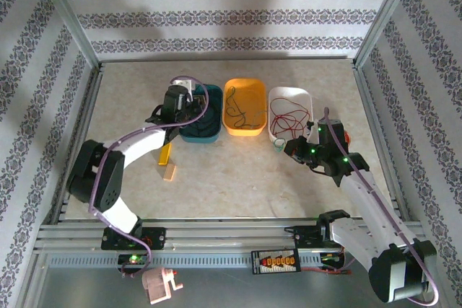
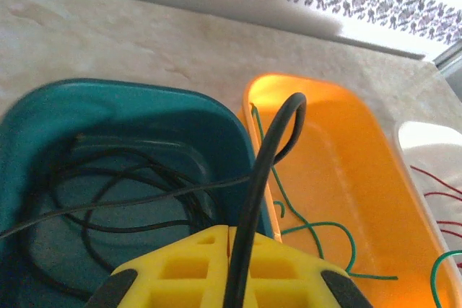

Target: Untangle the cables

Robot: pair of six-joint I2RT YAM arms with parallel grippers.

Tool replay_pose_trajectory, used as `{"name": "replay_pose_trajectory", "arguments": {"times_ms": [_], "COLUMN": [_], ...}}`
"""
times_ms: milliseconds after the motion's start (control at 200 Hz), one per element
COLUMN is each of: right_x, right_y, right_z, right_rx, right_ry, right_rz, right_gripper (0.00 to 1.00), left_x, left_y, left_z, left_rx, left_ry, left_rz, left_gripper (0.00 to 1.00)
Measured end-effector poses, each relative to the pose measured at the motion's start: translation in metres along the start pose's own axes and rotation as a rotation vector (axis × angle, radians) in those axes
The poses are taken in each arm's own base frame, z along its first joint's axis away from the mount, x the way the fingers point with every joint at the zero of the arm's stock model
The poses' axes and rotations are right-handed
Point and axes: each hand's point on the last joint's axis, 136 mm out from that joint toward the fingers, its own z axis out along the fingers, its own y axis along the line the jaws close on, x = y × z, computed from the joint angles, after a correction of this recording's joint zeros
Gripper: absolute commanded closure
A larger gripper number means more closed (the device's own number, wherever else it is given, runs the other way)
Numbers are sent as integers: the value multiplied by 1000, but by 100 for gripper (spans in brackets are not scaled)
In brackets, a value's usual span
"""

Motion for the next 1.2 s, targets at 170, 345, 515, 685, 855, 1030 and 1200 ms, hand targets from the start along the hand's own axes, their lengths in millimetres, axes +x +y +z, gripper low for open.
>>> {"name": "replay_pose_trajectory", "arguments": {"times_ms": [170,345,515,685,855,1030,1200], "right_x": [0,0,0,3,3,4,6], "right_y": [2,2,1,1,1,0,13], "right_z": [-2,-2,-3,-6,-7,-5,-4], "right_rx": [-6,-5,-4,-1,-2,1,-64], "right_ry": [-7,-7,-6,-7,-9,2,27], "right_rz": [-10,-17,-19,-22,-22,-18,-43], "right_gripper": [99,99,99,99,99,99,100], "left_x": [8,10,28,38,31,-20,-80], "left_y": [-1,0,15,35,42,14,-53], "left_z": [15,43,65,67,61,28,-39], "left_rx": [11,-9,-79,-193,-248,-219,-53], "left_ry": [41,88,161,195,175,46,-125], "left_rz": [-7,-20,-46,-60,-61,-13,28], "left_gripper": [100,100,100,93,44,34,30]}}
